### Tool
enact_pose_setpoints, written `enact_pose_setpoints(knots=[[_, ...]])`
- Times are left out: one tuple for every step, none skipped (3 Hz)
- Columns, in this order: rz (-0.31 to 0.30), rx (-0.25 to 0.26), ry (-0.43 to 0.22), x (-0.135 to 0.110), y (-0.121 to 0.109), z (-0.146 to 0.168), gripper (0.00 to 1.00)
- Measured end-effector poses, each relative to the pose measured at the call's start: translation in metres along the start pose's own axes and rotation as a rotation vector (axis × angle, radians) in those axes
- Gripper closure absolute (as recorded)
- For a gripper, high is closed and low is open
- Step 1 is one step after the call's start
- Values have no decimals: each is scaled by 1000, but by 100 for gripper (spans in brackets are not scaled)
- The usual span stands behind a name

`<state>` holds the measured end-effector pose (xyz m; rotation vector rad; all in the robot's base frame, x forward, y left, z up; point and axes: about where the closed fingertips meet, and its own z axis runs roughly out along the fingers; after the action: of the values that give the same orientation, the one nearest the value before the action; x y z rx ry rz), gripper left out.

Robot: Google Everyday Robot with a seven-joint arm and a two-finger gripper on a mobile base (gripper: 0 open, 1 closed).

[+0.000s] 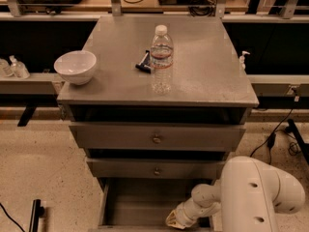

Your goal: Open bottom drawer

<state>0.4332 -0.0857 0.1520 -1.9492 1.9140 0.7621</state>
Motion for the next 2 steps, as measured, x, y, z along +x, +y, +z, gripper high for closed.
enact_pose_setpoints(knots=[[-15,29,35,-2,0,-2,84],[-36,76,81,-3,-4,-5,100]])
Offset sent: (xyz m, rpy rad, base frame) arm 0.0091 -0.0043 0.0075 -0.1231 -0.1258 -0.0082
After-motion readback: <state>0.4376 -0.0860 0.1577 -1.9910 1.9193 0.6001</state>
